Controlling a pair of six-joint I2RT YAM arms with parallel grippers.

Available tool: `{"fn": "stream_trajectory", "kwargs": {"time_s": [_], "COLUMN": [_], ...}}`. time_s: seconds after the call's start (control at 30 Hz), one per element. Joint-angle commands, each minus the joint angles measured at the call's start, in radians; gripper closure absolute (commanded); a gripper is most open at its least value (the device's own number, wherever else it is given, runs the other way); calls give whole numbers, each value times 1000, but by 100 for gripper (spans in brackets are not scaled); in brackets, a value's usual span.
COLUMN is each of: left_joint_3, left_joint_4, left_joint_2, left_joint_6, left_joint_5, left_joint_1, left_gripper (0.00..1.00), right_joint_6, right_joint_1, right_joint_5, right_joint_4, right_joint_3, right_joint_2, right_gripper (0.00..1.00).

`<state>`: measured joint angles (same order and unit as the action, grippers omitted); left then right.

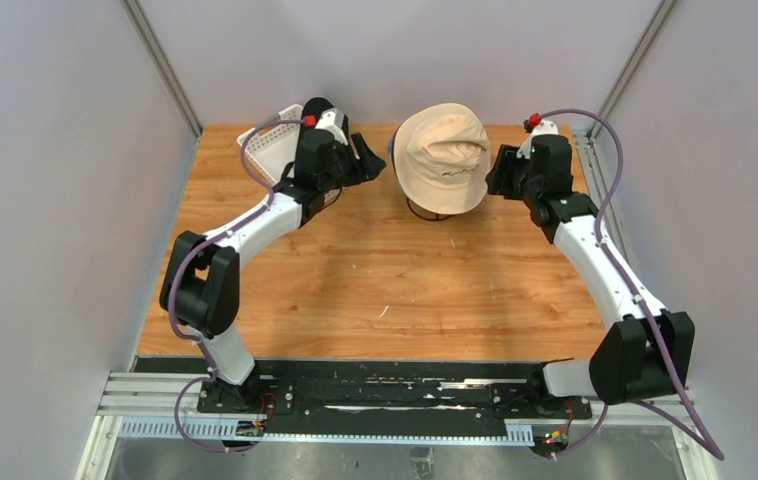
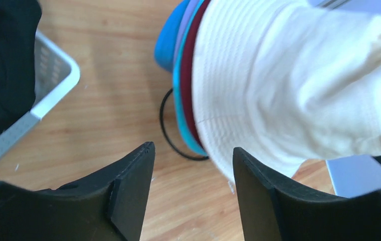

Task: Stack the hats
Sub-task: Adjust the hat on the hat stand.

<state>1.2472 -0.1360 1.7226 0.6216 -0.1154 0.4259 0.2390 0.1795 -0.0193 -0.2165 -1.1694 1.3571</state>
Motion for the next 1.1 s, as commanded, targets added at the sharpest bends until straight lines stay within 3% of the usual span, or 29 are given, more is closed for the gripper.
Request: {"fn": "stream_trajectory", "kwargs": {"time_s": [0.0,0.2,0.53,0.8,1.07], "left_joint_3": [62,253,633,809,860], "left_joint_4": [-79,-81,-40,-63,-122], "left_joint_2": [19,178,439,570,633], "left_joint_6": [-44,-59,-77,-38,-49], "left_joint_5": [-11,18,-5,-91,-192], "left_joint_1": [-4,-21,-32,-27,19], "left_gripper": [37,37,37,37,37], "right_joint_6": [20,59,75,66,57], "right_joint_1": [-5,-5,-5,-6,-8], "right_joint_5": [-90,-172,-149,-112,-42], "right_joint_4": [123,155,144,185,165], "right_joint_3": [48,92,147,159,66], "right_joint_2": [-59,-94,-102,-45,98], "right_gripper": [48,47,47,47,47]}}
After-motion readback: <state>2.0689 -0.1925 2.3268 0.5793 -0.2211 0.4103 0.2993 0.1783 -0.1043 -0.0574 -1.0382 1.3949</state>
